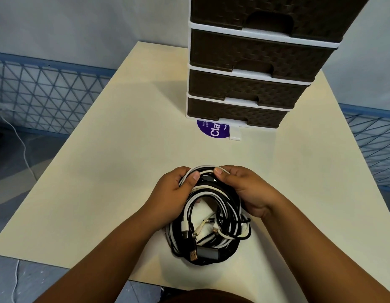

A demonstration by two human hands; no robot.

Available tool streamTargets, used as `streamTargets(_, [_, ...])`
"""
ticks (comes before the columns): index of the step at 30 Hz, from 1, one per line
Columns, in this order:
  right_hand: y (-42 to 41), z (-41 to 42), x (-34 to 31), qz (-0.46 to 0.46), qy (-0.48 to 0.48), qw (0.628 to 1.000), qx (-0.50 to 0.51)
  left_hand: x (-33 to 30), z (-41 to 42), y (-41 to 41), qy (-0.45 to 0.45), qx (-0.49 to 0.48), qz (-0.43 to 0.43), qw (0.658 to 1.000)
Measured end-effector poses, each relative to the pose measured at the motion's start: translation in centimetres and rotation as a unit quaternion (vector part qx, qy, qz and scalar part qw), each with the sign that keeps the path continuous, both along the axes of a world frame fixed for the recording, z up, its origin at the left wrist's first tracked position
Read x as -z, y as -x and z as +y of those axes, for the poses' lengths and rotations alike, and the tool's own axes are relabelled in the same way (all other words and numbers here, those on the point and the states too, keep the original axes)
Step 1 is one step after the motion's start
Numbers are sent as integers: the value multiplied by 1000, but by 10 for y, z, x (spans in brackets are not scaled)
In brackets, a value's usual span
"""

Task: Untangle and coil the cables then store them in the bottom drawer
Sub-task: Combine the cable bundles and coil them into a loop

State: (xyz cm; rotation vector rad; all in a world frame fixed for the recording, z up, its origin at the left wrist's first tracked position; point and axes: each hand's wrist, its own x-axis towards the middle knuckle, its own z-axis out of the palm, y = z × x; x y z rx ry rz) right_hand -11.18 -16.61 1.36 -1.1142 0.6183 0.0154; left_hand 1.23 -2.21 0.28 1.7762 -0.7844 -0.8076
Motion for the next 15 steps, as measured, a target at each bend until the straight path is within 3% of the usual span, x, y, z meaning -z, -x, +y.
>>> streamTargets(8, [8,-8,5,-4,83,997,-4,-1,-3,1,-1,-9,4,1000])
streamTargets(12, [7,-14,5,7,217,976,2,0,-3,1,-8,-2,-7,1000])
streamTargets(15, [2,-18,2,36,364,930,-40,0,-4,2,-9,-2,-16,1000])
